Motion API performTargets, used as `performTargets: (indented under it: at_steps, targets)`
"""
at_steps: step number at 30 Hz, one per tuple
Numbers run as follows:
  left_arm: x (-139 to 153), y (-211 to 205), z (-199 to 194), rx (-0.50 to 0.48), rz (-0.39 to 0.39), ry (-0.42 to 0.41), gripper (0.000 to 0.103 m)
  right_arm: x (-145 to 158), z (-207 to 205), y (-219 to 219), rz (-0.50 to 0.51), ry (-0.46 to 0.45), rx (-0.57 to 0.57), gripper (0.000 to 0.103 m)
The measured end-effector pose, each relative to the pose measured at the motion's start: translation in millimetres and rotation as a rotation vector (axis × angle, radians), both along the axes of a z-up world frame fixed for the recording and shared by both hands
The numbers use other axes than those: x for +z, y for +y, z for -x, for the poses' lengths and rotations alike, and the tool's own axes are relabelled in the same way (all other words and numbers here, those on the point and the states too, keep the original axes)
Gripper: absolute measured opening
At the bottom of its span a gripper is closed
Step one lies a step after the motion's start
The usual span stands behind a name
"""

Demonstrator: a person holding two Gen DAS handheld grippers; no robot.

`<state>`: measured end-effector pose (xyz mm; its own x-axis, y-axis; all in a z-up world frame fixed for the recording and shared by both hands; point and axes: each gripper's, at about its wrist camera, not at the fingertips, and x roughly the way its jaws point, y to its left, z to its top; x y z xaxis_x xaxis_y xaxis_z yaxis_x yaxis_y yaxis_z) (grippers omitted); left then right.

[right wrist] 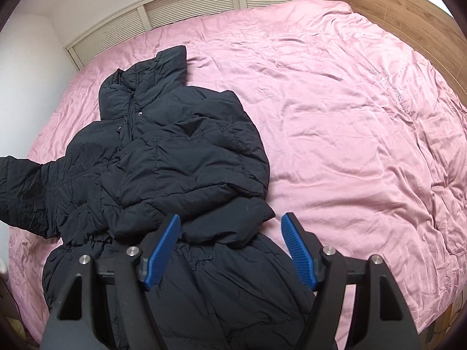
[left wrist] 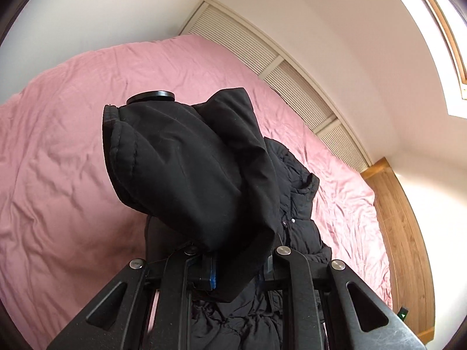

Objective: Fold large clothes
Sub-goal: 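Carry the gripped sleeve across the coat body and release it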

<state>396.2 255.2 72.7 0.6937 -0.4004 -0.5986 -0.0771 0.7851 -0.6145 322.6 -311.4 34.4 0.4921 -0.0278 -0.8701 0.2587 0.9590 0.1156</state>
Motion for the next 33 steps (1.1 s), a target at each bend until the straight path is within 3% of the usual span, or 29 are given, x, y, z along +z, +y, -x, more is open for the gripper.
performTargets:
  at_steps: [6, 15, 20, 27, 33]
  targets:
    - [-5, -61, -17, -0.109, -0.041, 0.014, 0.018, -4, 12, -23, -0.012, -0.005, -0.026, 0.071]
    - [-38, -155, -30, -0.240, -0.074, 0.068, 0.018, -20, 27, -52, -0.034, 0.011, -0.058, 0.071]
    - [-60, -207, -34, -0.298, -0.145, 0.103, 0.018, -27, 32, -66, -0.049, 0.018, -0.066, 0.071]
    - [-101, -245, -26, -0.353, -0.185, 0.179, 0.021, -38, 34, -81, -0.073, 0.028, -0.072, 0.071]
    - [-129, -253, -14, -0.375, -0.170, 0.242, 0.032, -47, 35, -89, -0.083, 0.043, -0.076, 0.071]
